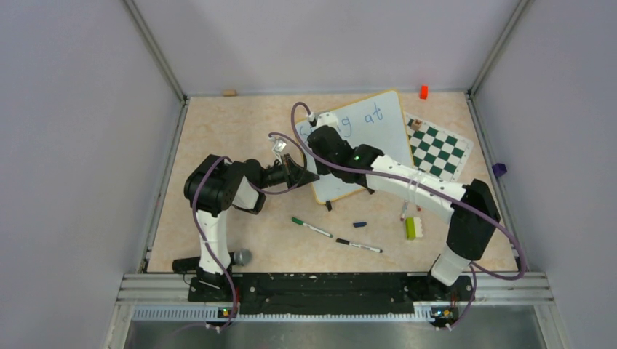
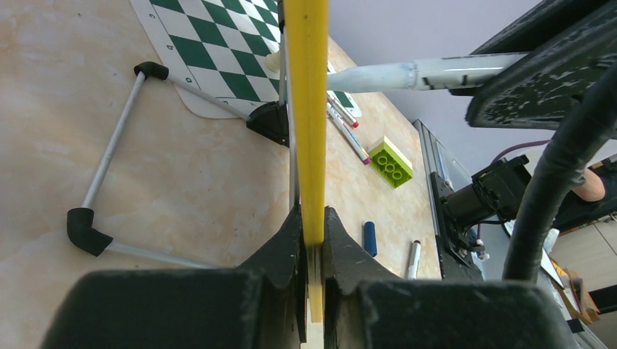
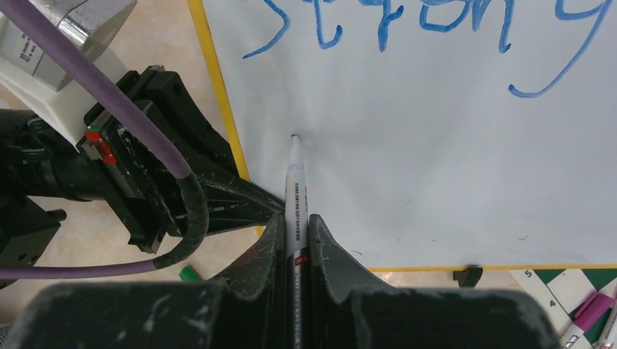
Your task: Write a sentence on the whiteboard
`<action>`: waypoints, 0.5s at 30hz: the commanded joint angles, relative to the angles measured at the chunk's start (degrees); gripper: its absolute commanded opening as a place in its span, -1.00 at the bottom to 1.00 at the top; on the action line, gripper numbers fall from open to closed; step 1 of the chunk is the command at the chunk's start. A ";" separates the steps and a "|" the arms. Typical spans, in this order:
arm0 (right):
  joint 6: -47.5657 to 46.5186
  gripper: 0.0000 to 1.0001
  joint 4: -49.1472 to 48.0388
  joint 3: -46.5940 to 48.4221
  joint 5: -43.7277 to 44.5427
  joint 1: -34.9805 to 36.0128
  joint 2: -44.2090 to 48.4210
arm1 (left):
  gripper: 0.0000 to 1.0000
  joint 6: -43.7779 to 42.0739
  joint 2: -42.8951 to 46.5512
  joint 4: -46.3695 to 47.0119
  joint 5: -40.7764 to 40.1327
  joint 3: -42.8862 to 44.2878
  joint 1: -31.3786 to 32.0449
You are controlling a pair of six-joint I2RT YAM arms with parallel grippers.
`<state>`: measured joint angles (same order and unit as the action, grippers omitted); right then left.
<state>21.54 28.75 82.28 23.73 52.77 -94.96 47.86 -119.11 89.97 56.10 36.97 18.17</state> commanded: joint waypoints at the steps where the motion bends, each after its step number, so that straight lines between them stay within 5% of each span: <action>1: -0.41 -1.00 -1.39 3.20 2.44 0.50 -1.18 | -1.00 -4.16 -0.10 2.84 4.00 -0.49 2.29; 15: 1.07 -1.00 -1.34 -1.82 0.82 0.36 -0.32 | -1.00 -4.17 -0.18 2.84 4.09 -0.35 2.27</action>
<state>21.71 28.51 82.32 24.53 52.77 -96.18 47.90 -119.11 89.86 55.99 36.97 18.17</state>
